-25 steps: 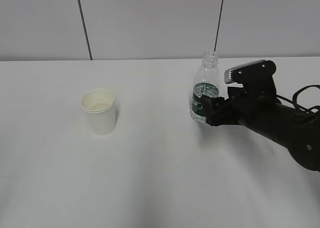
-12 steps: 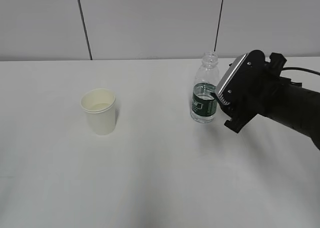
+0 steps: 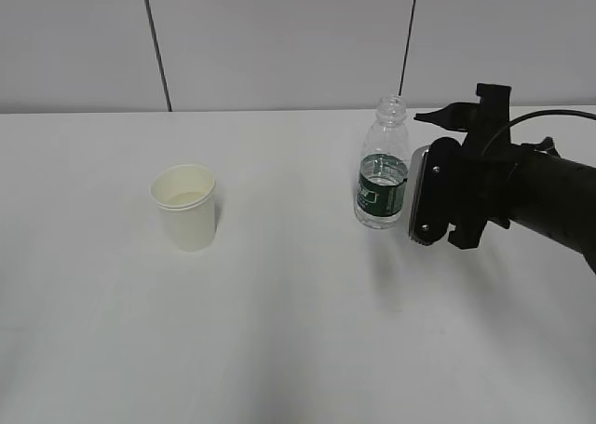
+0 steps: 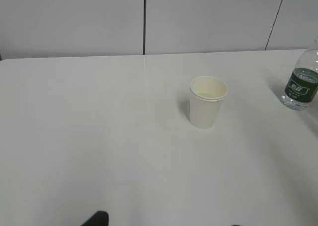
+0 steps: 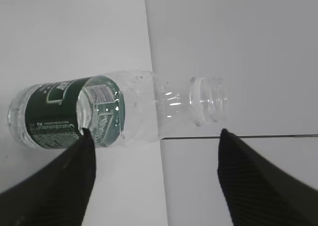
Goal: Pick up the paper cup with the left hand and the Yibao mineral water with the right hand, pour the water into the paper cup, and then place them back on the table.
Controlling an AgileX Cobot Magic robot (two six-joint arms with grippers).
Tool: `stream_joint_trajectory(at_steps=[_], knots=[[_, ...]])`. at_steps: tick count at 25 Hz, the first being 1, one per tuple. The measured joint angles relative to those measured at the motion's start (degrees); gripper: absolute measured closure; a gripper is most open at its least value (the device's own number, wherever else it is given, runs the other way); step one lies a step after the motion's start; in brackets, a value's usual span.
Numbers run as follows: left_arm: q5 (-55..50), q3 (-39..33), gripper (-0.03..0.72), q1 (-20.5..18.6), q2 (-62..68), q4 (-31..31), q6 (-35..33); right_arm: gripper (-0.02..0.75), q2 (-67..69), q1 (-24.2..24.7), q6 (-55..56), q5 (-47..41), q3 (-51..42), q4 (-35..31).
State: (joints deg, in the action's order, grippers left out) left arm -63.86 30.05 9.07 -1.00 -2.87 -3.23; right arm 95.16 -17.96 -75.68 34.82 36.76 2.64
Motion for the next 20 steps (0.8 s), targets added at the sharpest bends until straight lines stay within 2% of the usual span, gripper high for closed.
stream_joint_trajectory(at_steps=[20], knots=[[0.0,0.0,0.253,0.0,-0.1,0.0,0.0,0.146,0.0,0.0,-2.0,0.0,0.0,-0.1]])
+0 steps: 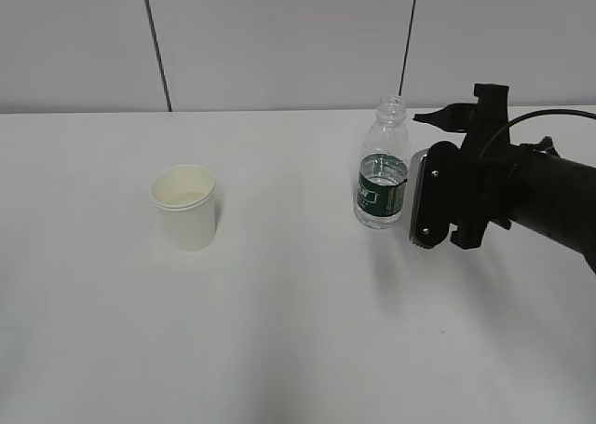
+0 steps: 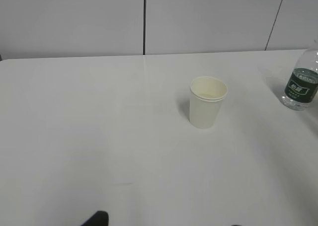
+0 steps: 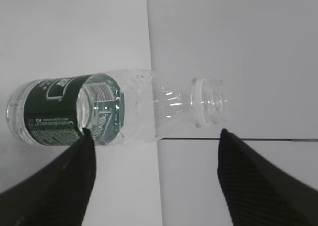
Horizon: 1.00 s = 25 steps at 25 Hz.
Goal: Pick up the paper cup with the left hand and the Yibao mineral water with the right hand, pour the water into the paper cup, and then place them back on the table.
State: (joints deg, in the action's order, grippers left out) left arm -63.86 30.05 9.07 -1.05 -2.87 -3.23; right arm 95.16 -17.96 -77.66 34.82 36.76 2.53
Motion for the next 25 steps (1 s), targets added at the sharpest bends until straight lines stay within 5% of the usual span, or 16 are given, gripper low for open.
stream_joint_trajectory(at_steps=[17,25], knots=[[0.0,0.0,0.253,0.0,0.0,0.0,0.0,0.146,0.0,0.0,0.7,-0.1,0.0,-9.8],[0.0,0.0,0.253,0.0,0.0,0.0,0.0,0.146,0.0,0.0,18.6,3.8,0.0,-15.0]])
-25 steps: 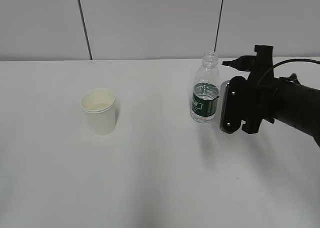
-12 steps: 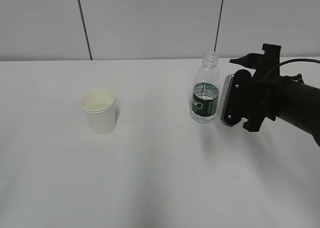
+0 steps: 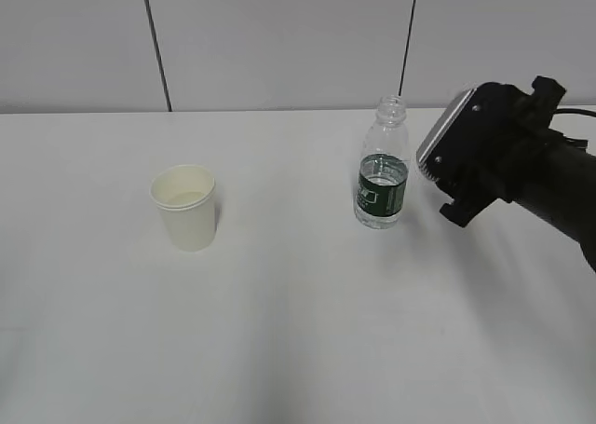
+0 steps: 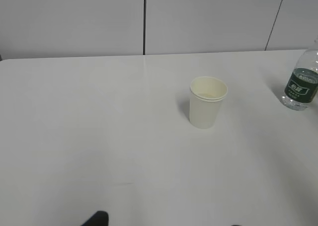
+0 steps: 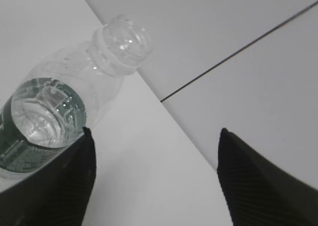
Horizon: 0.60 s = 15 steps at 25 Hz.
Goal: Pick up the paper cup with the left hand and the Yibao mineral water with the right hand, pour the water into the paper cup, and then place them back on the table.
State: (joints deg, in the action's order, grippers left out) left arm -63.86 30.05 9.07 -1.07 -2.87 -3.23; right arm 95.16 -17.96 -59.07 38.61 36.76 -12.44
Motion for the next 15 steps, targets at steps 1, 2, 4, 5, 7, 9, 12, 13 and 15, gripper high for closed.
stream_joint_trajectory(at_steps=[1,2,4,5,7,9,12,13,15], knots=[[0.0,0.0,0.253,0.0,0.0,0.0,0.0,0.146,0.0,0.0,2.1,0.3,0.0,-0.7],[0.0,0.0,0.253,0.0,0.0,0.0,0.0,0.146,0.0,0.0,4.5,0.5,0.0,-1.8],[0.0,0.0,0.253,0.0,0.0,0.0,0.0,0.146,0.0,0.0,9.3,0.7,0.0,-4.1],[0.0,0.0,0.253,0.0,0.0,0.0,0.0,0.146,0.0,0.0,12.2,0.7,0.0,-5.2],[0.0,0.0,0.253,0.0,0.0,0.0,0.0,0.146,0.0,0.0,19.0,0.7,0.0,-7.9],[0.0,0.0,0.253,0.0,0.0,0.0,0.0,0.146,0.0,0.0,26.2,0.5,0.0,-9.6],[0.0,0.0,0.253,0.0,0.0,0.0,0.0,0.146,0.0,0.0,35.0,-1.5,0.0,-10.6],[0.0,0.0,0.253,0.0,0.0,0.0,0.0,0.146,0.0,0.0,36.6,-2.4,0.0,-10.7],[0.0,0.0,0.253,0.0,0.0,0.0,0.0,0.146,0.0,0.0,37.9,-4.2,0.0,-10.8]])
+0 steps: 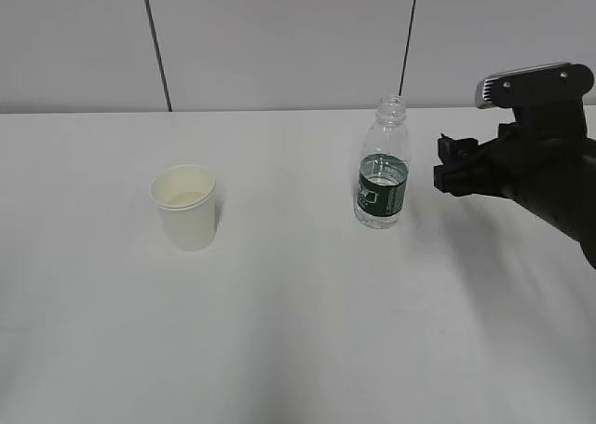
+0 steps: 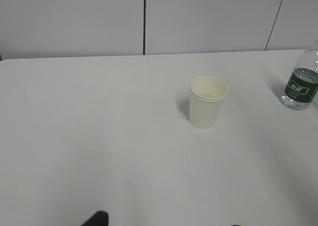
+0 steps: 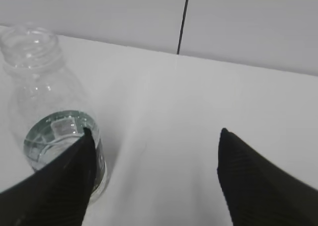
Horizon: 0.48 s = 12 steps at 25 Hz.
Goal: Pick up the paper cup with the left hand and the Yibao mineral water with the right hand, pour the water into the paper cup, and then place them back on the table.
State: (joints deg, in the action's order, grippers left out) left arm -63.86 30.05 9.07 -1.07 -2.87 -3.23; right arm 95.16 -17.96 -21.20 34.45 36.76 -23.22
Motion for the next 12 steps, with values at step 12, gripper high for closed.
stream_joint_trajectory(at_steps=[12], knots=[[0.0,0.0,0.253,0.0,0.0,0.0,0.0,0.146,-1.1,0.0,0.9,-4.4,0.0,0.0]])
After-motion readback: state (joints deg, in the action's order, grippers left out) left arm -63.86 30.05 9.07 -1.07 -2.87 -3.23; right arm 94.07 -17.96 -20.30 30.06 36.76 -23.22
